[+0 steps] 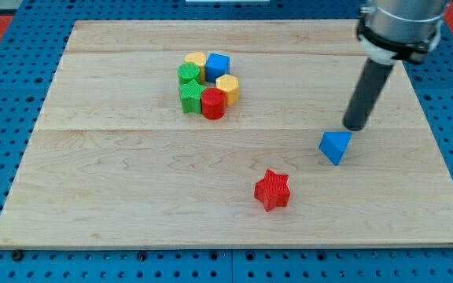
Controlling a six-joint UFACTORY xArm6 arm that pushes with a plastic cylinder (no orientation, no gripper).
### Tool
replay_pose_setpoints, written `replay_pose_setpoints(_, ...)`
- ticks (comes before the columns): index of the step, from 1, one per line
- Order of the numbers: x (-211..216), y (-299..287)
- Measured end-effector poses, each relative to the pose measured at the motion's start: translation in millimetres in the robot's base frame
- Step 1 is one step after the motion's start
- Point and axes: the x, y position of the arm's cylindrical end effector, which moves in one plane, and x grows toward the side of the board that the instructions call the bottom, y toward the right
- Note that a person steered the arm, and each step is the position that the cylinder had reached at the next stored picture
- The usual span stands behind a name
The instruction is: Move the blue triangle to the right of the red star
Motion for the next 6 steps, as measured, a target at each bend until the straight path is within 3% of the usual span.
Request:
replay_pose_setpoints(2, 48, -31)
replay_pose_setpoints(5, 25, -11)
replay_pose_setpoints(6, 59, 3)
